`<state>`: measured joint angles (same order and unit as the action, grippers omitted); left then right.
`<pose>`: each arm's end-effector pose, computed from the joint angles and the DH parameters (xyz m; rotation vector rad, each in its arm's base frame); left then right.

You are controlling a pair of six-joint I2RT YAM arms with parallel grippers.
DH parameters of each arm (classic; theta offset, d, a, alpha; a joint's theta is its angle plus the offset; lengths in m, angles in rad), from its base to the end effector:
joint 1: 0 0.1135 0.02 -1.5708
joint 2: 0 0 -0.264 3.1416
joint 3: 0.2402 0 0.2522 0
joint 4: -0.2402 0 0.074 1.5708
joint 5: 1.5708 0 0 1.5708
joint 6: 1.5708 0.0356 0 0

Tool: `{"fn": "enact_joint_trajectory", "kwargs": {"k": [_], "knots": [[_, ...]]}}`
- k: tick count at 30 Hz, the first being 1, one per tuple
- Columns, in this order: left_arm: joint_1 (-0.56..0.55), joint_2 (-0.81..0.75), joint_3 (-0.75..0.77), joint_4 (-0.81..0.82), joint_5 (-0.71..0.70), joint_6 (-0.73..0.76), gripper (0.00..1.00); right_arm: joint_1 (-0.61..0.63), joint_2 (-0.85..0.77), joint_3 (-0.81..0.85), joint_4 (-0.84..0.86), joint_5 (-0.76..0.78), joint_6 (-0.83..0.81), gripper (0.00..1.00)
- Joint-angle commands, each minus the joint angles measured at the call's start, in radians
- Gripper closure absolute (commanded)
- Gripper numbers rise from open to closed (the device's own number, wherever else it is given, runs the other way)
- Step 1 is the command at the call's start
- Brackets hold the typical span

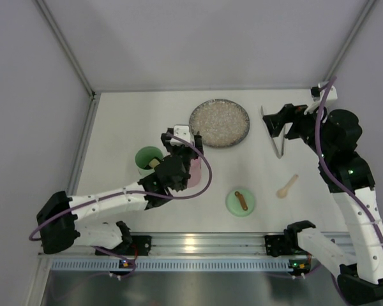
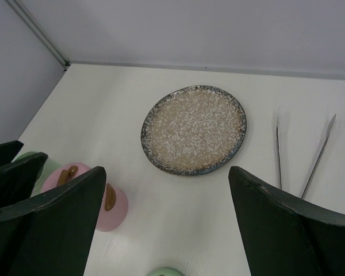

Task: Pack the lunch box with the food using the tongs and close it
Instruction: Adjust the box lid on the packing box.

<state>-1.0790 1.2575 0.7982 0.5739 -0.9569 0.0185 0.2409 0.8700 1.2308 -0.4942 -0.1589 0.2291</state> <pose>0.1573 -0.2319 0.3206 0.0329 1.5065 -0.1561 0.1598 0.0451 0.4434 -0.1301 1.7214 0.4841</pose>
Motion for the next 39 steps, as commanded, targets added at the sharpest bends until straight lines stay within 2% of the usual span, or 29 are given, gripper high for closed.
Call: {"fn": "enact_joint_trajectory", "kwargs": {"k": [1, 5, 7, 10, 11, 16, 21, 26, 30, 33, 34, 38, 39], "knots": [[-0.004, -0.094, -0.049, 0.001, 0.021, 0.022, 0.30, 0.015, -0.028, 0.038, 0.026, -0.016, 0.000, 0.11], [-0.013, -0.138, -0.218, 0.038, 0.021, -0.127, 0.42, 0.015, -0.032, 0.038, 0.017, -0.018, -0.002, 0.11], [-0.024, -0.103, -0.289, 0.066, -0.008, -0.179, 0.49, 0.015, -0.037, 0.033, 0.017, -0.018, -0.002, 0.11], [-0.039, -0.012, -0.347, 0.067, -0.054, -0.252, 0.75, 0.015, -0.043, 0.029, 0.013, -0.022, 0.000, 0.11], [-0.074, 0.003, -0.350, 0.067, -0.074, -0.261, 0.78, 0.015, -0.049, 0.029, 0.014, -0.021, 0.001, 0.11], [-0.108, 0.023, -0.350, 0.067, -0.102, -0.276, 0.80, 0.017, -0.052, 0.045, 0.006, -0.024, 0.009, 0.11], [-0.107, -0.010, -0.295, 0.060, -0.137, -0.181, 0.77, 0.017, -0.054, 0.061, -0.003, -0.021, 0.009, 0.11], [-0.095, -0.017, -0.088, -0.069, -0.100, -0.079, 0.74, 0.017, -0.054, 0.072, -0.004, -0.018, 0.007, 0.11], [-0.087, -0.033, 0.035, -0.129, -0.060, -0.032, 0.76, 0.017, -0.049, 0.090, -0.012, -0.021, 0.007, 0.11], [-0.088, -0.082, 0.047, -0.184, -0.029, -0.066, 0.80, 0.017, -0.052, 0.094, -0.014, -0.016, 0.004, 0.11], [-0.093, -0.110, 0.038, -0.198, -0.029, -0.083, 0.85, 0.017, -0.055, 0.091, -0.015, -0.014, 0.003, 0.11], [-0.140, -0.182, -0.091, -0.263, -0.013, -0.285, 1.00, 0.017, -0.062, 0.076, -0.018, -0.010, -0.002, 0.11], [-0.148, -0.199, -0.187, -0.263, 0.000, -0.339, 1.00, 0.017, -0.062, 0.072, -0.020, -0.010, -0.004, 0.11]]}}
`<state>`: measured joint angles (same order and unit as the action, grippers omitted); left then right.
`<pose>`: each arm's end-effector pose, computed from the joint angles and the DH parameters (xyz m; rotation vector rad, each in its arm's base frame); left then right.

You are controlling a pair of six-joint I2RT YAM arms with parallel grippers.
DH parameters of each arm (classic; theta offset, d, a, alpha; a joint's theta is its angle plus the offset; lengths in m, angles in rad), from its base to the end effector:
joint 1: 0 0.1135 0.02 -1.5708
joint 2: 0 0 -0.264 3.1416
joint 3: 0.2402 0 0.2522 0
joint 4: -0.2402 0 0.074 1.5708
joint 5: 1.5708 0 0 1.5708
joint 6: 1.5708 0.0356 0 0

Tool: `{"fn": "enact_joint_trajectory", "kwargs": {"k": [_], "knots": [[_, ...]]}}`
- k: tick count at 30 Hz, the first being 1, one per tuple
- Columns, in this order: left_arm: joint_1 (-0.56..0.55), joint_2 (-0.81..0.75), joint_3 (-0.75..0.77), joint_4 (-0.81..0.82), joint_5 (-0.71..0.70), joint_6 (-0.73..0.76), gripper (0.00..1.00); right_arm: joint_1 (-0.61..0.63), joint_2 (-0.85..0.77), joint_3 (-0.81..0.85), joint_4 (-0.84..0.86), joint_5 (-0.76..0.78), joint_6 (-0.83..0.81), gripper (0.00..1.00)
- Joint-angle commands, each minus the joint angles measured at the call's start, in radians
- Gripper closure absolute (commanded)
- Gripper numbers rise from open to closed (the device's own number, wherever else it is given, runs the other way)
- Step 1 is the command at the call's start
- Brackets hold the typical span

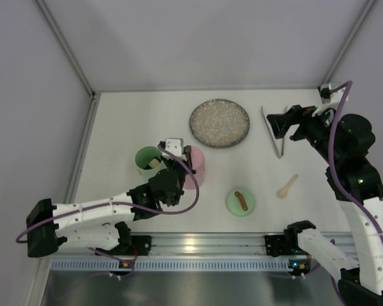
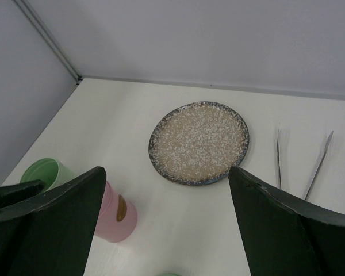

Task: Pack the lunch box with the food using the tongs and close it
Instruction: Adjust the box lid on the packing box.

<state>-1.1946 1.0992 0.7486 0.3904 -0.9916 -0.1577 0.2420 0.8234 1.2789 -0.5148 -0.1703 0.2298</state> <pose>0.1174 -0.2161 0.3246 0.0091 1.5573 -0.3113 0.1374 0.0401 0.4623 -0.1425 1.6465 0.4996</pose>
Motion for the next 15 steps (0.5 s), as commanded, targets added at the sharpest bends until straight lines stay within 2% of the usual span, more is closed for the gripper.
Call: {"fn": "enact_joint_trajectory", "kwargs": {"k": [1, 2, 3, 7, 12, 15], "knots": [[-0.036, -0.053, -0.181, -0.078, 0.047, -0.216, 1.00, 0.016, -0.013, 0.023, 0.001, 0.002, -0.007, 0.11], [-0.034, -0.048, -0.246, -0.076, 0.047, -0.302, 1.00, 0.016, -0.013, 0.023, -0.002, 0.003, -0.009, 0.11], [-0.031, -0.035, -0.247, -0.074, 0.048, -0.330, 1.00, 0.016, -0.013, 0.023, -0.001, 0.003, -0.007, 0.11], [-0.020, 0.082, -0.261, -0.079, 0.071, -0.356, 1.00, 0.016, -0.007, 0.028, 0.002, -0.015, 0.008, 0.11], [-0.020, 0.004, -0.252, -0.103, 0.058, -0.338, 1.00, 0.014, -0.017, 0.037, 0.006, -0.017, 0.014, 0.11], [-0.020, -0.031, -0.187, -0.189, 0.015, -0.321, 1.00, 0.016, -0.013, 0.048, -0.001, -0.017, 0.014, 0.11]]}}
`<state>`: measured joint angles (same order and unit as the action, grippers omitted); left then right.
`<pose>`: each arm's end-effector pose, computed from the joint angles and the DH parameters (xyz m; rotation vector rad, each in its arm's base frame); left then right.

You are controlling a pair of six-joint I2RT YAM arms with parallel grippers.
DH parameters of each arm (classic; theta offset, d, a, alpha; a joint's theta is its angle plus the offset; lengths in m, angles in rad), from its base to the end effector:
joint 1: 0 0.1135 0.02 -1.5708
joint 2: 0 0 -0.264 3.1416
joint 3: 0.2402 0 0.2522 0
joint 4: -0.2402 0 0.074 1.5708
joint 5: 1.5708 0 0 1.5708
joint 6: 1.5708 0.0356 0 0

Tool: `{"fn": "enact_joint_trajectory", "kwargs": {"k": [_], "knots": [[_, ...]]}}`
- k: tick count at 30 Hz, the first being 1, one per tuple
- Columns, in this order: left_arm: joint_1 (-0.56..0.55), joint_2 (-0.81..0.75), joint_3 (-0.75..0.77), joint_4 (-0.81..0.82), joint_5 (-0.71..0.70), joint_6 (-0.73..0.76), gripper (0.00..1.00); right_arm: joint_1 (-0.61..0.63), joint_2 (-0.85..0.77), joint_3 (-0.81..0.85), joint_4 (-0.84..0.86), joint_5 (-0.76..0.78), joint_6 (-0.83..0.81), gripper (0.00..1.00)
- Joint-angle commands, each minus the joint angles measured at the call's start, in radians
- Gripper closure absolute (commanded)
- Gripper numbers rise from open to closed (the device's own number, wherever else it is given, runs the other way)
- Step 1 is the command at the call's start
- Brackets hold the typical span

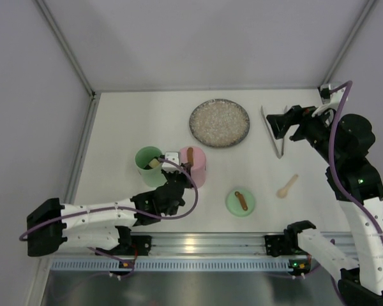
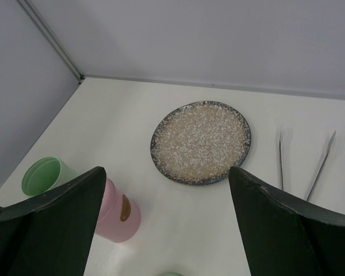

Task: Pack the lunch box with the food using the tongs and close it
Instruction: Adjust the box lid on the packing box.

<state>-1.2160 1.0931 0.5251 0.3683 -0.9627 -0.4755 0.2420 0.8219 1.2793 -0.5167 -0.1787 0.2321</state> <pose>0.1073 -0.2054 0.2480 -0.0569 1.7006 -0.4159 0.1367 0.0403 0.4624 -0.1472 1.6468 0.5081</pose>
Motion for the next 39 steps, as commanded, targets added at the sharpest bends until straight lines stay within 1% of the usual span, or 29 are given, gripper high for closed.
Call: {"fn": "enact_joint_trajectory", "kwargs": {"k": [1, 4, 5, 7, 8, 11, 12, 14, 17, 18, 19, 21, 22, 24, 25, 30, 31, 35, 38, 39], "knots": [[0.001, -0.027, 0.056, -0.183, -0.019, 0.006, 1.00, 0.016, -0.012, 0.048, 0.001, -0.008, 0.013, 0.11], [0.006, -0.021, 0.160, -0.216, -0.018, 0.083, 1.00, 0.016, -0.012, 0.049, 0.009, -0.011, 0.022, 0.11], [0.009, -0.015, 0.217, -0.227, -0.008, 0.098, 1.00, 0.016, -0.009, 0.052, 0.009, -0.013, 0.023, 0.11], [0.027, 0.005, 0.281, -0.265, 0.018, 0.132, 1.00, 0.016, -0.007, 0.058, 0.007, -0.010, 0.024, 0.11], [0.035, 0.019, 0.343, -0.282, 0.024, 0.136, 1.00, 0.016, -0.006, 0.061, 0.006, -0.011, 0.023, 0.11], [0.052, 0.033, 0.415, -0.337, 0.051, 0.155, 1.00, 0.016, -0.004, 0.064, 0.004, -0.013, 0.024, 0.11], [0.052, 0.033, 0.453, -0.354, 0.065, 0.150, 1.00, 0.016, -0.004, 0.063, 0.003, -0.013, 0.021, 0.11], [0.052, 0.028, 0.475, -0.417, 0.105, 0.114, 1.00, 0.016, -0.003, 0.063, 0.000, -0.008, 0.018, 0.11], [0.052, 0.027, 0.422, -0.445, 0.146, 0.028, 1.00, 0.016, -0.003, 0.057, -0.002, -0.010, 0.016, 0.11], [0.052, 0.036, 0.380, -0.445, 0.160, -0.004, 1.00, 0.014, -0.003, 0.054, 0.000, -0.011, 0.015, 0.11], [0.055, 0.048, 0.295, -0.442, 0.177, -0.096, 1.00, 0.016, -0.006, 0.049, -0.002, -0.013, 0.016, 0.11], [0.082, 0.117, 0.204, -0.417, 0.254, -0.176, 1.00, 0.016, -0.013, 0.040, -0.002, -0.012, 0.016, 0.11], [0.104, 0.145, 0.134, -0.399, 0.283, -0.243, 1.00, 0.016, -0.013, 0.035, 0.003, -0.013, 0.018, 0.11], [0.133, 0.203, 0.099, -0.378, 0.323, -0.279, 1.00, 0.016, -0.012, 0.037, 0.003, -0.022, 0.026, 0.11], [0.159, 0.209, 0.095, -0.379, 0.329, -0.285, 1.00, 0.016, -0.009, 0.041, 0.001, -0.027, 0.027, 0.11], [0.170, 0.183, 0.108, -0.379, 0.328, -0.253, 1.00, 0.017, -0.017, 0.046, 0.003, -0.022, 0.033, 0.12], [0.185, 0.182, 0.108, -0.350, 0.346, -0.258, 1.00, 0.016, -0.015, 0.048, 0.004, -0.024, 0.035, 0.11], [0.196, 0.157, 0.096, -0.350, 0.340, -0.258, 1.00, 0.016, -0.015, 0.052, 0.001, -0.028, 0.035, 0.12], [0.196, 0.120, 0.107, -0.335, 0.331, -0.220, 1.00, 0.016, -0.013, 0.055, 0.004, -0.028, 0.036, 0.11], [0.197, 0.116, 0.116, -0.327, 0.331, -0.183, 1.00, 0.016, -0.013, 0.057, 0.006, -0.030, 0.038, 0.11]]}}
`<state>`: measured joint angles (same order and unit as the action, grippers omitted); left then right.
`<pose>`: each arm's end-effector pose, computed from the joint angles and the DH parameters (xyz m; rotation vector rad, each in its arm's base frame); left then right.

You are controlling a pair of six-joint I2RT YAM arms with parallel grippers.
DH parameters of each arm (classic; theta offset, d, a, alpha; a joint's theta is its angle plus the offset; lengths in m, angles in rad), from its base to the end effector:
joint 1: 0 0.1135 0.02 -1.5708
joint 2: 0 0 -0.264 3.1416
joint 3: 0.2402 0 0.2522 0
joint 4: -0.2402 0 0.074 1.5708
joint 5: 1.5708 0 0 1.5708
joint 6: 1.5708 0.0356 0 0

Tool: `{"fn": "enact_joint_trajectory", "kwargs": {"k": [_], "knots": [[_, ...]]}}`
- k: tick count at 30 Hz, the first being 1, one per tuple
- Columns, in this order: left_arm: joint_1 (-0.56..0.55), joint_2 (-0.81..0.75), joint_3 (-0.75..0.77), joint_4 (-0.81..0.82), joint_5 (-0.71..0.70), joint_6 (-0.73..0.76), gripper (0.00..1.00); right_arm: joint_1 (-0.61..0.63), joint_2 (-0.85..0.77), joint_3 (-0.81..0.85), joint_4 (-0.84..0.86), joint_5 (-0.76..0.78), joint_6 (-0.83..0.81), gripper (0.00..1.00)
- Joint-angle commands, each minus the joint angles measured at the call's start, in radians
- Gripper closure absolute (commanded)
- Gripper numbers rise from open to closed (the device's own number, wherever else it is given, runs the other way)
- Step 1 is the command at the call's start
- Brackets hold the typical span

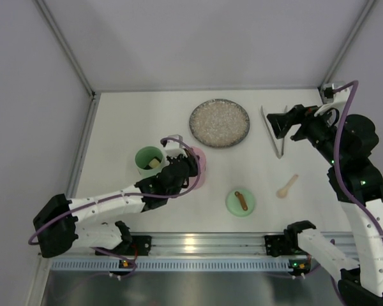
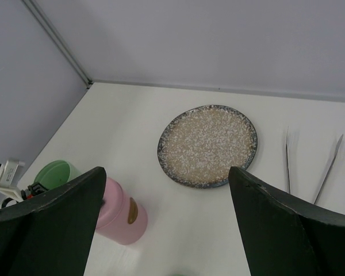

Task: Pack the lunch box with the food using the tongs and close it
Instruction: Adjust the box lid on the packing box, then pick up the box lid from the center of the board.

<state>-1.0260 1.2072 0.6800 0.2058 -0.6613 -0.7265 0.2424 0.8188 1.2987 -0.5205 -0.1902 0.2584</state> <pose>0.1560 -0.2152 0.2566 -0.1730 1.8577 -0.6055 0.1325 0.0397 0.4682 -0.1363 1.6318 0.5387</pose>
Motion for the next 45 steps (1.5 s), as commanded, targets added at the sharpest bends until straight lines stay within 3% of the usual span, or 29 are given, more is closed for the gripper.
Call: {"fn": "enact_joint_trajectory", "kwargs": {"k": [1, 2, 6, 15, 16, 18, 24, 29, 32, 34, 41, 45], "knots": [[0.010, -0.006, -0.014, -0.160, 0.032, 0.088, 1.00, 0.015, -0.009, 0.040, 0.011, -0.020, 0.010, 0.12], [0.014, -0.008, 0.006, -0.158, 0.032, 0.105, 1.00, 0.017, -0.006, 0.042, 0.011, -0.020, 0.012, 0.12], [0.024, 0.005, 0.110, -0.155, 0.038, 0.218, 0.74, 0.015, 0.009, 0.057, -0.003, -0.017, 0.002, 0.11], [0.024, 0.089, 0.363, -0.201, 0.077, 0.279, 0.48, 0.015, 0.006, 0.079, -0.073, 0.058, -0.034, 0.11], [0.021, 0.098, 0.378, -0.233, 0.075, 0.269, 0.34, 0.015, 0.008, 0.091, -0.113, 0.070, -0.038, 0.11], [-0.005, 0.136, 0.415, -0.258, 0.059, 0.225, 0.22, 0.014, 0.014, 0.106, -0.157, 0.121, -0.039, 0.11], [-0.109, 0.253, 0.481, -0.365, -0.037, 0.008, 0.18, 0.014, 0.002, 0.120, -0.283, 0.280, -0.022, 0.11], [-0.212, 0.418, 0.624, -0.506, -0.119, -0.117, 0.13, 0.017, -0.003, 0.120, -0.354, 0.397, -0.028, 0.10], [-0.250, 0.462, 0.609, -0.533, -0.121, -0.237, 0.13, 0.015, -0.015, 0.116, -0.374, 0.432, -0.034, 0.10], [-0.281, 0.506, 0.610, -0.565, -0.146, -0.298, 0.03, 0.015, -0.023, 0.114, -0.381, 0.443, -0.038, 0.10], [-0.344, 0.624, 0.636, -0.609, -0.103, -0.395, 0.03, 0.015, -0.027, 0.099, -0.386, 0.465, -0.042, 0.09], [-0.350, 0.683, 0.674, -0.608, -0.060, -0.383, 0.09, 0.015, -0.029, 0.073, -0.375, 0.449, -0.044, 0.09]]}}
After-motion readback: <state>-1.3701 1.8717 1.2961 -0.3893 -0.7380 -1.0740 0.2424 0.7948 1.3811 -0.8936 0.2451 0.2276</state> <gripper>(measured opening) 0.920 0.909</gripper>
